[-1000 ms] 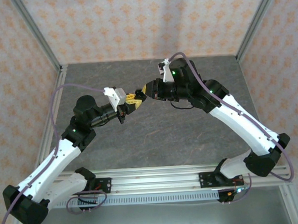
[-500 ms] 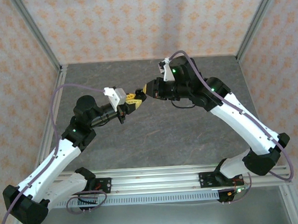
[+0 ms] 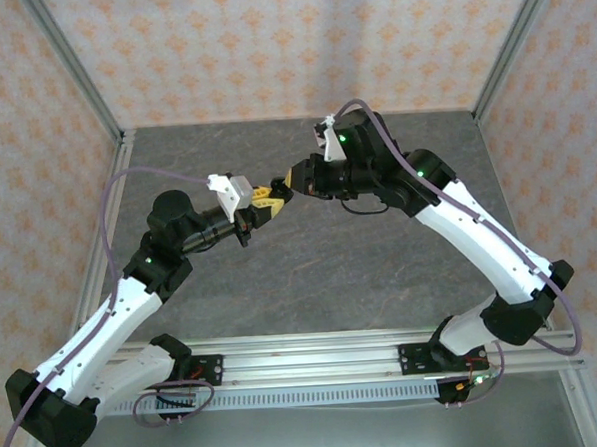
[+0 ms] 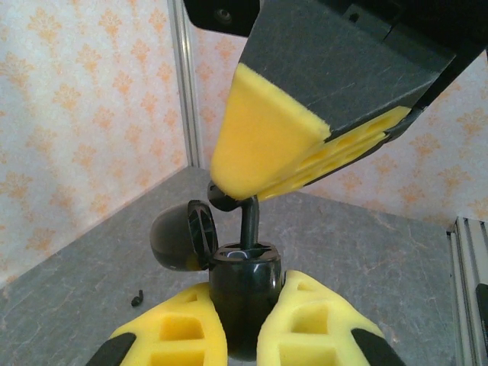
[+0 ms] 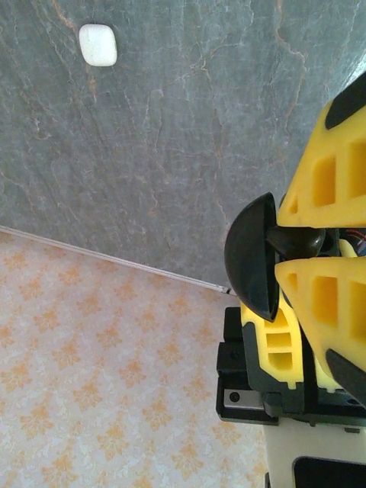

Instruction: Insert wireless bluetooth earbuds into charging case

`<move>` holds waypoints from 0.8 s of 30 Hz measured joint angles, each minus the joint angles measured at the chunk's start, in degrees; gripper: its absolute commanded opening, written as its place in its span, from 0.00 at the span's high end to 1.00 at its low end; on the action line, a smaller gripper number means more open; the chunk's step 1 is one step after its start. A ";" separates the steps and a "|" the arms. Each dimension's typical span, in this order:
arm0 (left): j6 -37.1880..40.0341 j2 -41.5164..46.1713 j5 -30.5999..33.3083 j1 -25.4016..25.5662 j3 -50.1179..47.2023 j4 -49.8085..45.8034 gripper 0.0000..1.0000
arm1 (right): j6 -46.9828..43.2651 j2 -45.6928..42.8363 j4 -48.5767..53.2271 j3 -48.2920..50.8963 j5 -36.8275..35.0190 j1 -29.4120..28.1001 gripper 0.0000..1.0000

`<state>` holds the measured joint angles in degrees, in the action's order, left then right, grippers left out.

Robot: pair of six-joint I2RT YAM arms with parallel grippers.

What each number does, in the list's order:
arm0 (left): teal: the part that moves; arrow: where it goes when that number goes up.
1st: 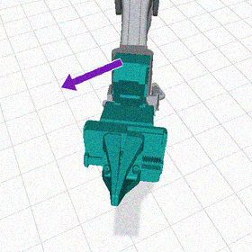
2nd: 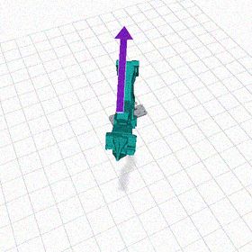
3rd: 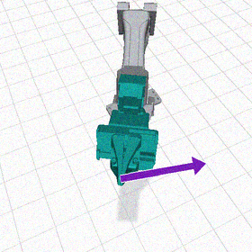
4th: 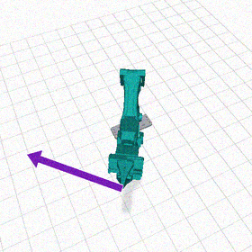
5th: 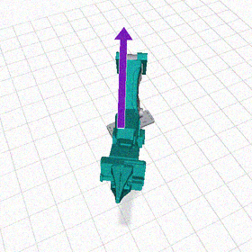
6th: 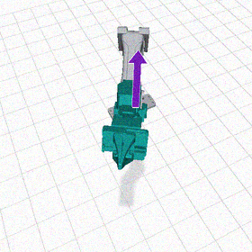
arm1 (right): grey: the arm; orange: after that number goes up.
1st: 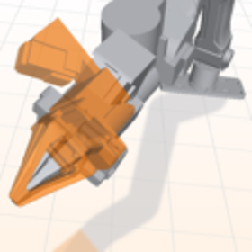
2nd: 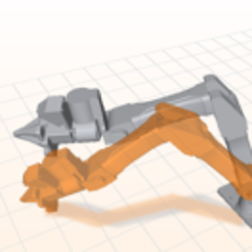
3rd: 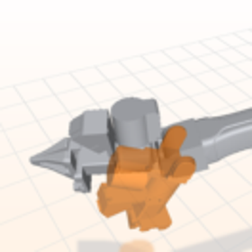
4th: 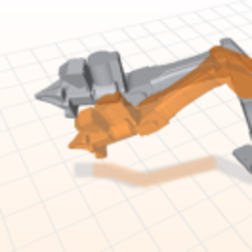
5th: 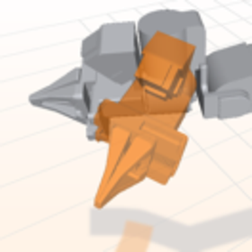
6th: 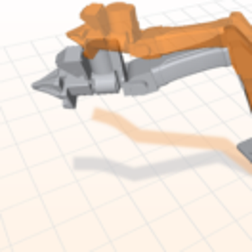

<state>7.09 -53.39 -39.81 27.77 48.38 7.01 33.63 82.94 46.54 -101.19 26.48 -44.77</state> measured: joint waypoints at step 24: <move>-0.13 -0.02 0.44 -0.04 0.00 -1.44 1.00 | 1.25 4.17 5.84 -5.31 0.50 0.13 0.86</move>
<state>6.96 -53.41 -39.38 27.73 48.38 5.56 34.87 87.11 52.38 -106.50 26.98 -44.64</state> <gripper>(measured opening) 0.099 0.149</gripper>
